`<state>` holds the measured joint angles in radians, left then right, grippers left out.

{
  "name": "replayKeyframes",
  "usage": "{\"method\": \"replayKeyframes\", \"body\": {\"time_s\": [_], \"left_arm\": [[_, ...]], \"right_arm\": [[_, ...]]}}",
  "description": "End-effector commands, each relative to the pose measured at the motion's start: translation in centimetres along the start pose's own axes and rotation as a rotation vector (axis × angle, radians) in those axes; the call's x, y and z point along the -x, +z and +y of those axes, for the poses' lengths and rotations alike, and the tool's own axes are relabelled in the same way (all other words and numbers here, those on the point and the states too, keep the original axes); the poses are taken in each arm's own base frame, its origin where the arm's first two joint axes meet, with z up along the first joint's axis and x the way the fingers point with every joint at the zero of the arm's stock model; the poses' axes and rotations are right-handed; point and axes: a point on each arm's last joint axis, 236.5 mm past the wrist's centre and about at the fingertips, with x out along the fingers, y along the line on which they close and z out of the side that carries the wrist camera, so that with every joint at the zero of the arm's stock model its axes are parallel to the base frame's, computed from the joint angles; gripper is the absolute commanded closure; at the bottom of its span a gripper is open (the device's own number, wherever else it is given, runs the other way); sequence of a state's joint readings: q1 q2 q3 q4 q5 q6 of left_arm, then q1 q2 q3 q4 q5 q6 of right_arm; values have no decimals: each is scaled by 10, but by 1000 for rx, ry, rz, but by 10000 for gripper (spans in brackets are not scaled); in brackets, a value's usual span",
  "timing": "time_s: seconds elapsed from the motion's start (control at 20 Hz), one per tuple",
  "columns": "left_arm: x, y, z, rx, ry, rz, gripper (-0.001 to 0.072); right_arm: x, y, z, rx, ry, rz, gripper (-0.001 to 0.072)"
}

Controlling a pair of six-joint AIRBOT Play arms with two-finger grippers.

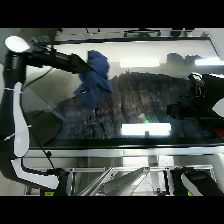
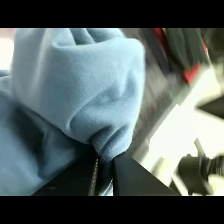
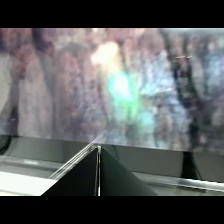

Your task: Fold the shirts.

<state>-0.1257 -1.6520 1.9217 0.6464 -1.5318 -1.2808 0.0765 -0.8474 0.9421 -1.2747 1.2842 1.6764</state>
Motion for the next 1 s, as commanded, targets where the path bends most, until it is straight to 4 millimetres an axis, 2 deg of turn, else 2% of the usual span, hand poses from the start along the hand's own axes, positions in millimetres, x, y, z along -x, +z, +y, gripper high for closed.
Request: {"method": "replayKeyframes", "body": {"time_s": [0.0,0.05,0.1,0.15,0.2,0.25,0.4,0.45,0.55,0.6,0.75,0.85,0.95], "left_arm": [[-73,-29,-32,-82,0,155,681],[-90,-34,-32,-89,5,179,678],[-101,-39,-32,-90,3,201,504],[-108,-42,-29,-82,-1,216,249],[-110,-43,-22,-71,9,223,-4],[-105,-44,-9,-45,49,230,-13],[-71,-62,49,77,211,302,-11],[-62,-75,63,138,236,340,-10],[-59,-111,75,238,215,424,-10],[-64,-133,78,284,208,465,-10],[-94,-207,83,358,198,556,-9],[-115,-246,84,369,209,589,-9],[-137,-277,88,378,234,607,-8]], "right_arm": [[3,5,-11,15,-21,-15,692],[3,5,-13,44,-24,-16,691],[3,5,-16,53,-37,-16,681],[3,6,-19,52,-48,-18,578],[3,7,-22,49,-55,-20,320],[4,8,-26,42,-61,-25,176],[2,19,-35,49,-70,-55,195],[-4,22,-34,91,-58,-50,195],[-27,26,-23,157,15,-9,194],[-42,26,-15,184,68,18,193],[-89,28,8,194,244,86,185],[-119,34,17,186,334,90,186],[-146,34,25,182,419,112,186]]}}
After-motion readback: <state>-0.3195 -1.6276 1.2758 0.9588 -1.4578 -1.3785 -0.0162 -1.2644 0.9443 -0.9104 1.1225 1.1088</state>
